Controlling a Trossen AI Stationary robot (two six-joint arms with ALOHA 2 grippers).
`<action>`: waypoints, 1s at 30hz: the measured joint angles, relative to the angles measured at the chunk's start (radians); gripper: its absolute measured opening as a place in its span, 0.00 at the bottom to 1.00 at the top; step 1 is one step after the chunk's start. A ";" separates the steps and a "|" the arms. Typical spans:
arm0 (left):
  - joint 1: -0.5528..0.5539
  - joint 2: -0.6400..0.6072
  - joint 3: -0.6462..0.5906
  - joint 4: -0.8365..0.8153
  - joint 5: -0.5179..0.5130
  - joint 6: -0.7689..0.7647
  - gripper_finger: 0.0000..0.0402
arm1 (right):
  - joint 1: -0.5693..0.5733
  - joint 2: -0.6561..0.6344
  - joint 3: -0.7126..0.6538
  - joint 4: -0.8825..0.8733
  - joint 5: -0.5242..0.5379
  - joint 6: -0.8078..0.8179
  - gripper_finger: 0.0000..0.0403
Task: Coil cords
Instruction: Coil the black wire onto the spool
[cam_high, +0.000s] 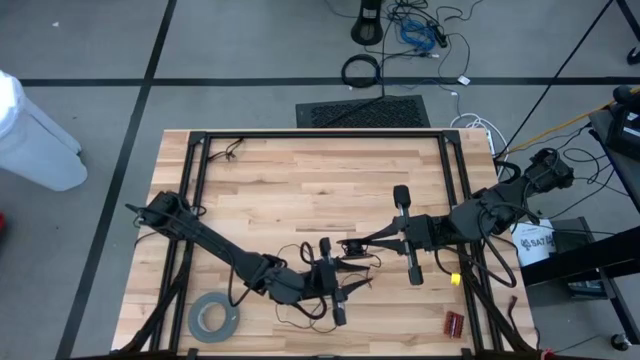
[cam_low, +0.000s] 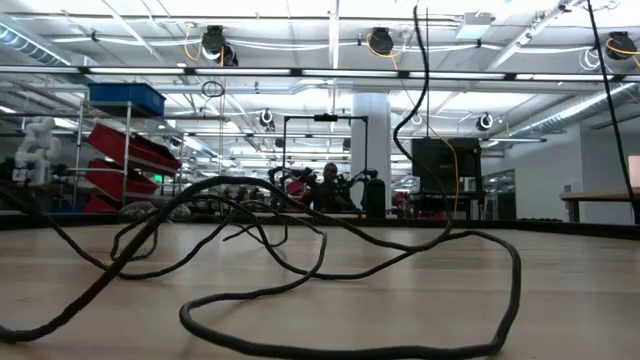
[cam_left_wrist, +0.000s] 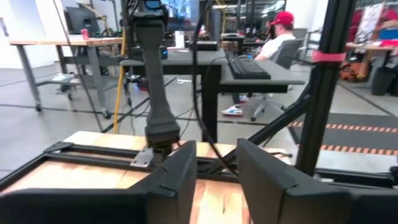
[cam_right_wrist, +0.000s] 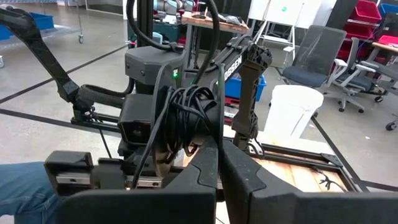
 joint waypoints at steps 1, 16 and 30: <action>-0.001 0.000 0.000 -0.010 -0.015 0.000 0.26 | 0.000 0.000 0.000 0.000 0.000 0.000 0.00; -0.035 -0.001 0.000 -0.220 -0.244 -0.008 0.01 | 0.017 -0.029 0.000 -0.067 0.000 0.083 0.00; -0.098 -0.001 0.001 -0.368 -0.273 -0.133 0.01 | 0.059 -0.002 0.000 -0.129 0.005 0.223 0.00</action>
